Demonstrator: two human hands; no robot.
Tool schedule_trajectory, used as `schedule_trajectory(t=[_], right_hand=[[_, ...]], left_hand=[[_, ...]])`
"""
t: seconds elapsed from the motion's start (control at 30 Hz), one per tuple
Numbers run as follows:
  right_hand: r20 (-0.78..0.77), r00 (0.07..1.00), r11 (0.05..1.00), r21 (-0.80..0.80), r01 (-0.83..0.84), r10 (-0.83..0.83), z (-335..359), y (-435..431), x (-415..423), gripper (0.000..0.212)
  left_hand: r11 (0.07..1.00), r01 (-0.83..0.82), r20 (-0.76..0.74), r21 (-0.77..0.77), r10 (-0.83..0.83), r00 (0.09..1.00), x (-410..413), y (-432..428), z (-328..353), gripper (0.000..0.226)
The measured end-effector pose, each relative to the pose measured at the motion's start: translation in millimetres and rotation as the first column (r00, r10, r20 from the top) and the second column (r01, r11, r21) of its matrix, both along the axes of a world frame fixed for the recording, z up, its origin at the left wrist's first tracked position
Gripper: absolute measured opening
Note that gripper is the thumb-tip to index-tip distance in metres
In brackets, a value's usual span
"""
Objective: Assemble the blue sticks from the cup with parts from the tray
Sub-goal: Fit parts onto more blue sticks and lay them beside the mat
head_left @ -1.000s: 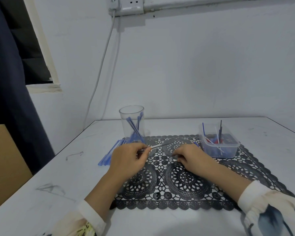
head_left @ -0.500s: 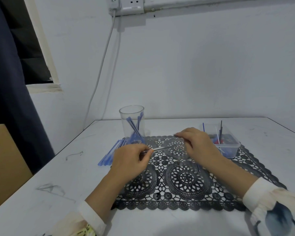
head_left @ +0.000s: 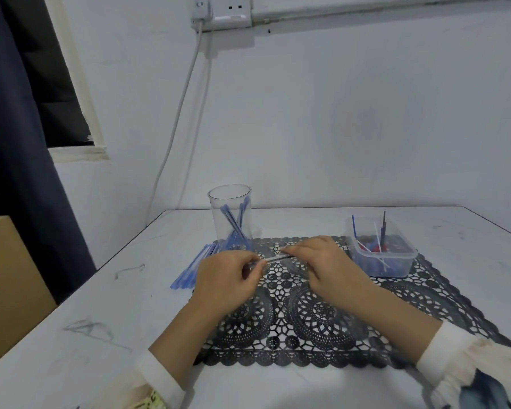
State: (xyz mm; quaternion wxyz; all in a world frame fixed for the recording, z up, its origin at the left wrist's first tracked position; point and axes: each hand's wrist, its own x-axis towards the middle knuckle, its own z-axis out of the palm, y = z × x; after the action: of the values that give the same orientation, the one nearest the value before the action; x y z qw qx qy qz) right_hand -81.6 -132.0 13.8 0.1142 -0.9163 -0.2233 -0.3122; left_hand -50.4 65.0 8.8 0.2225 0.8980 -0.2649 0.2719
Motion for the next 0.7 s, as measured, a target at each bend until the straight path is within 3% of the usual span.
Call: schedule_trajectory(t=[0.1,0.2,0.43,0.57,0.7], right_hand=[[-0.055,0.998,0.999,-0.013,0.032,-0.032,3.5,-6.0,1.4,0.047],[0.005,0.997,0.996,-0.057,0.074,-0.074,4.6,-11.1,1.7,0.031],[0.044,0.994,0.988,-0.116,0.102,-0.098,5.9,-22.2,5.1,0.028],[0.067,0.987,0.977,-0.147,0.152,-0.144,5.5,-30.9,10.5,0.032],[0.058,0.982,0.958,-0.216,0.190,-0.181,5.7,-41.0,15.1,0.051]], left_hand=[[1.000,0.005,-0.004,-0.002,-0.005,1.000,0.5,0.3,-0.3,0.021],[1.000,0.010,-0.004,-0.003,-0.010,1.000,1.4,0.6,-1.4,0.021],[0.999,0.038,-0.013,-0.016,-0.038,0.999,1.1,-0.1,-1.5,0.020],[0.999,0.041,-0.019,-0.020,-0.041,0.999,1.4,0.2,-2.2,0.021],[0.999,0.030,-0.039,-0.022,-0.031,0.999,1.9,0.4,-1.8,0.021]])
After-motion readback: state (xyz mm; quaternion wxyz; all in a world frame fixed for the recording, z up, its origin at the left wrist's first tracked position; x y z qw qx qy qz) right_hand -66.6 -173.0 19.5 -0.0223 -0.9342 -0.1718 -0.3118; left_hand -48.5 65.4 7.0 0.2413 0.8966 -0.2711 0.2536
